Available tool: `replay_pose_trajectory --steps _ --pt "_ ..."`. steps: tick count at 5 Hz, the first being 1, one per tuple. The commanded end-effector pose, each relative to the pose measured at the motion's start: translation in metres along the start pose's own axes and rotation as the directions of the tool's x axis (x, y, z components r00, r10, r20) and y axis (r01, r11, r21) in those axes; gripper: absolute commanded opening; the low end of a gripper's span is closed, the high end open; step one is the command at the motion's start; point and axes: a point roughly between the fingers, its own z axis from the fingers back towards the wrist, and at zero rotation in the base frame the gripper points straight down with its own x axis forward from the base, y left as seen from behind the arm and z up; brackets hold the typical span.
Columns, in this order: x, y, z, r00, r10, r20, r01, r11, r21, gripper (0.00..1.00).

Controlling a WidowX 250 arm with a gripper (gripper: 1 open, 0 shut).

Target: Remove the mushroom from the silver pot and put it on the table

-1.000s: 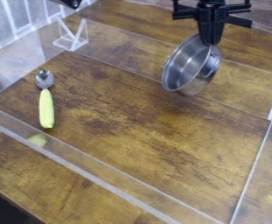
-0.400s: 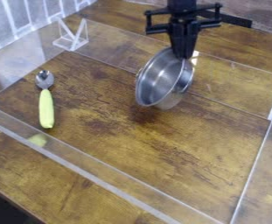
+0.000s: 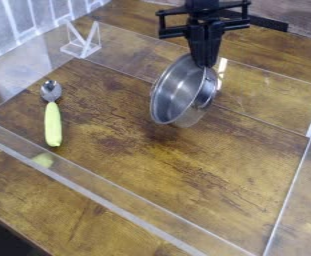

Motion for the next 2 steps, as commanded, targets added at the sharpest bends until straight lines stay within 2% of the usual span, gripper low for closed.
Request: replay_pose_trajectory --steps 1,2 --pt "-0.0175 0.0031 0.0269 0.997 -0.026 0.071 0.031 0.997 -0.072 0.0" --pt "-0.0142 0.0101 0.031 0.996 0.052 0.078 -0.044 0.993 -0.105 0.0"
